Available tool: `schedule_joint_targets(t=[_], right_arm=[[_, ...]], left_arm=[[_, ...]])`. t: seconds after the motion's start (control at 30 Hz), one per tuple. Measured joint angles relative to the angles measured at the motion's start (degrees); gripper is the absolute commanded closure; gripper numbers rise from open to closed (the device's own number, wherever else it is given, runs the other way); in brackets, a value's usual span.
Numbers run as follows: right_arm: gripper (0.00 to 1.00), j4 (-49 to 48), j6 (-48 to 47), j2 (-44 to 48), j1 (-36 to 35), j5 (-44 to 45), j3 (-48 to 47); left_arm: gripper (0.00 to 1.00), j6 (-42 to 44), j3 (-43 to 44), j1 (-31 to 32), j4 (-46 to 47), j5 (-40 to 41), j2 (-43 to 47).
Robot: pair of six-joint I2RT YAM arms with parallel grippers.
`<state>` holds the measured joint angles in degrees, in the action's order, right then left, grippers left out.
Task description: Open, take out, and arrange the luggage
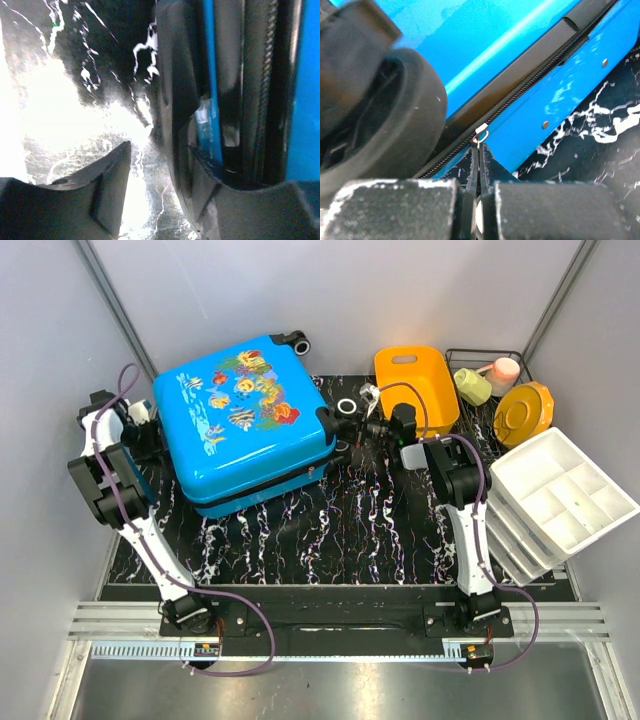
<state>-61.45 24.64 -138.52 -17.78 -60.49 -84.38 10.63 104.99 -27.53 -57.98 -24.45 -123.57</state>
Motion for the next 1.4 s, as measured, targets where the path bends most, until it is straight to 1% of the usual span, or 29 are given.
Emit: schedule_joint_targets(t=[0.1, 0.13, 0.17, 0.27, 0.33, 0.5, 0.53, 0.63, 0.77, 0.87, 1.03, 1.17, 1.27, 1.3, 1.4], right_arm=[[1.00, -1.11, 0.00, 5.11, 0.13, 2.56, 8.24], [1.00, -1.14, -0.17, 6.62, 0.13, 3.10, 10.38], [1.00, -1.14, -0.39, 7.67, 0.13, 3.45, 11.91], [1.00, -1.11, -1.25, 11.08, -0.13, 5.51, 17.09], [1.00, -0.74, -1.95, 13.18, -0.61, 7.02, 20.00], [1.00, 2.16, -4.83, 18.43, -2.86, 9.53, 25.79], [1.00, 2.99, -5.20, 19.26, -3.39, 9.84, 26.45], [1.00, 4.98, -6.45, 20.90, -5.60, 10.56, 27.52], [1.00, 8.61, -8.46, 23.04, -9.16, 12.72, 28.30], [1.00, 11.87, -10.12, 25.38, -12.28, 14.99, 29.38], [1.00, 16.87, -13.16, 28.74, -17.09, 18.51, 30.73], [1.00, 19.28, -15.56, 29.29, -19.58, 23.54, 30.71], [1.00, 19.54, -18.34, 29.31, -20.15, 26.56, 30.71], [1.00, 19.47, -19.50, 29.31, -20.13, 27.56, 30.71], [1.00, 19.34, -22.51, 29.42, -19.82, 28.74, 30.71]], left_arm=[[0.24, 0.11, 0.00, -0.02, 3.28, 0.24, 0.00], [0.23, -0.15, 0.00, 0.07, 4.26, 0.07, 0.09], [0.16, -0.42, 0.00, 0.07, 4.85, -0.22, 0.17], [0.14, -1.27, -0.90, -0.42, 6.03, -1.31, 1.55], [0.14, -1.29, -2.43, -1.29, 6.10, -2.34, 4.02], [0.11, -0.02, -3.89, -2.58, 4.31, -2.05, 14.38], [0.08, 0.57, -3.72, -2.82, 4.35, -2.16, 16.61], [0.08, 3.41, -0.48, -2.47, 0.13, -6.84, 22.77], [0.10, 9.55, 4.04, 1.40, -6.16, -12.46, 28.09], [0.14, 12.48, 4.52, 8.70, -9.68, -13.51, 31.32], [0.17, 13.84, 3.39, 28.30, -10.99, -12.79, 33.20], [0.19, 14.32, 1.27, 42.01, -10.86, -8.66, 33.07], [0.22, 14.64, 0.20, 48.85, -10.36, -4.55, 32.57], [0.27, 14.78, -0.50, 50.21, -9.99, -3.56, 32.54], [0.34, 15.47, -4.44, 53.81, -8.90, 0.17, 32.54]])
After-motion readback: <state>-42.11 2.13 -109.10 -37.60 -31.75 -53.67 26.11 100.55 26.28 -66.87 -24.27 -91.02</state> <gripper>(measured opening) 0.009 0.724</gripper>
